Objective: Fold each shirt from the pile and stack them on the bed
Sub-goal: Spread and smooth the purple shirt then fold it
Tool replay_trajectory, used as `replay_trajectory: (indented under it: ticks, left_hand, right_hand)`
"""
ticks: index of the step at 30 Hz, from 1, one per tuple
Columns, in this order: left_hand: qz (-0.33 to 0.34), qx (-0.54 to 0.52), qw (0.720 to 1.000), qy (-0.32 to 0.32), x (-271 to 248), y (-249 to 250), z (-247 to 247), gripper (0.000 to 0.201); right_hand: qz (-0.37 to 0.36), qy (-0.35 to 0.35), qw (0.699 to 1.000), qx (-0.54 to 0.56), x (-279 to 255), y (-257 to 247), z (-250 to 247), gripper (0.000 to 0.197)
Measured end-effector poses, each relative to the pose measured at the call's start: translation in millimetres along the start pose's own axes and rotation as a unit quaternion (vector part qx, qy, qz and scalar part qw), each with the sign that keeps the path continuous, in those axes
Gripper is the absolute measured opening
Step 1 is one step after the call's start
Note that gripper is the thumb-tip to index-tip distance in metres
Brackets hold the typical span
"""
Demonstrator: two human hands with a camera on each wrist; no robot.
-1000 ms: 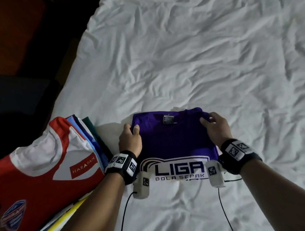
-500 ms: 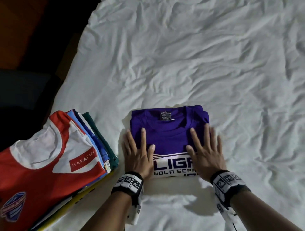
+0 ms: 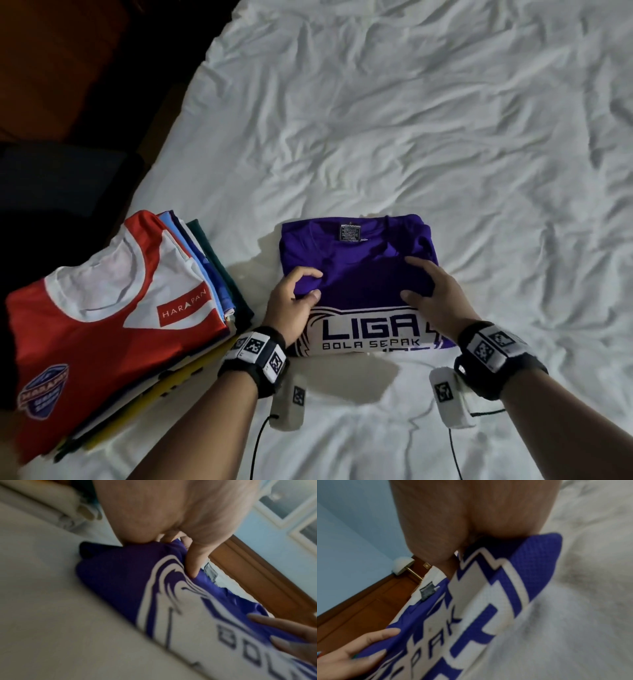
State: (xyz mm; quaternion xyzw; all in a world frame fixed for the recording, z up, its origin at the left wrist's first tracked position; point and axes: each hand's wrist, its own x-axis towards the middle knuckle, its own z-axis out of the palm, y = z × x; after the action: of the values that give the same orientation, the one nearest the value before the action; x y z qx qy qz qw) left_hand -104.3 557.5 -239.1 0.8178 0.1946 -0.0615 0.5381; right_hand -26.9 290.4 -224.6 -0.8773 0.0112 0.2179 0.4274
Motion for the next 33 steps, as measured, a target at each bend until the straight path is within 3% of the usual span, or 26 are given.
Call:
replay_trajectory:
  ticks: [7,12,17,27,31,33]
  left_hand:
    - [0.004,-0.126,0.992,0.03,-40,54,-33,0.045]
    - [0.023,-0.148,0.986,0.074,-96,104,-99,0.049]
    - [0.008,-0.17,0.974,0.148,-140,121,-177,0.051]
    - [-0.049,-0.246,0.927,0.278,-161,57,-322,0.049]
    - [-0.122,-0.254,0.924,0.256,-141,2,-344,0.053]
    - [-0.18,-0.241,0.928,0.221,-138,-28,-342,0.071]
  right_hand:
    - [-0.085,0.018,0.996,0.028,-40,-51,-26,0.069]
    - [-0.142,-0.019,0.99,0.014,-83,-131,-42,0.069]
    - [-0.186,-0.07,0.98,-0.012,-106,-218,-17,0.071]
    - [-0.22,-0.152,0.963,-0.03,-92,-346,116,0.07]
    - [-0.171,-0.189,0.966,-0.053,-64,-351,173,0.08]
    - [-0.145,-0.221,0.962,-0.074,-53,-334,195,0.095]
